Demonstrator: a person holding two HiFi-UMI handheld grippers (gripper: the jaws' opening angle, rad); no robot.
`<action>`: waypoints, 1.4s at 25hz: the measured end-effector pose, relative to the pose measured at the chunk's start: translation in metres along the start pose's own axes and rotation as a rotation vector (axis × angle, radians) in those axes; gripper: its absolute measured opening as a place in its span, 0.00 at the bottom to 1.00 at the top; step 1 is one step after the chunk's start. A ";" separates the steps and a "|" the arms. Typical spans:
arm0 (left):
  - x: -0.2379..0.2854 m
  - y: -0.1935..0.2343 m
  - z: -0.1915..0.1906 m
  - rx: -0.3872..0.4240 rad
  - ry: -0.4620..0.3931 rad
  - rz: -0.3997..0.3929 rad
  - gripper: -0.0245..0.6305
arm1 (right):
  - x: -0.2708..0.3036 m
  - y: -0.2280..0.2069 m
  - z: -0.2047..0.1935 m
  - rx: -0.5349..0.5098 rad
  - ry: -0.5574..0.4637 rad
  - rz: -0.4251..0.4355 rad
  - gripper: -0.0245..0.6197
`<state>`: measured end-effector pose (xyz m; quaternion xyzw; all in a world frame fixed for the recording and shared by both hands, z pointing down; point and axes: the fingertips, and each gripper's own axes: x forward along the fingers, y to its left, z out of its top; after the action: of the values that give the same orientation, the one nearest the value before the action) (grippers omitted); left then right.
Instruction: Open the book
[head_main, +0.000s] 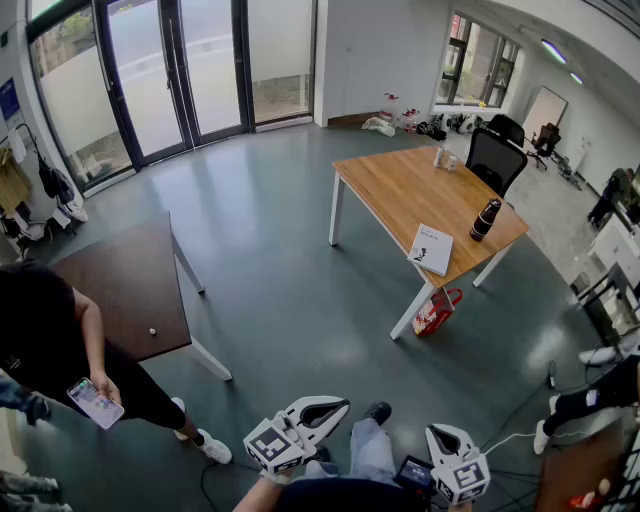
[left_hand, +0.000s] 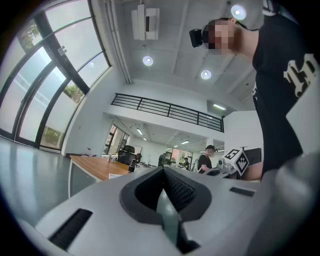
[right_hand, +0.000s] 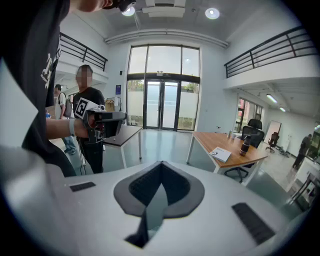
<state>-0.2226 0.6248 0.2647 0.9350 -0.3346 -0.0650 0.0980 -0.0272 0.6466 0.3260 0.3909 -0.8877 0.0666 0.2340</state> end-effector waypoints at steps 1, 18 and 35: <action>0.004 0.001 0.000 0.005 0.007 0.000 0.05 | 0.004 -0.003 0.001 0.004 -0.001 0.007 0.02; 0.116 0.083 0.021 0.031 0.055 -0.001 0.05 | 0.079 -0.143 0.034 0.110 -0.049 0.010 0.02; 0.308 0.148 0.043 0.136 0.174 0.010 0.05 | 0.130 -0.324 0.061 0.175 -0.113 0.076 0.02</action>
<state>-0.0847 0.3101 0.2392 0.9399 -0.3331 0.0399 0.0636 0.1094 0.3195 0.3117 0.3792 -0.9043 0.1305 0.1461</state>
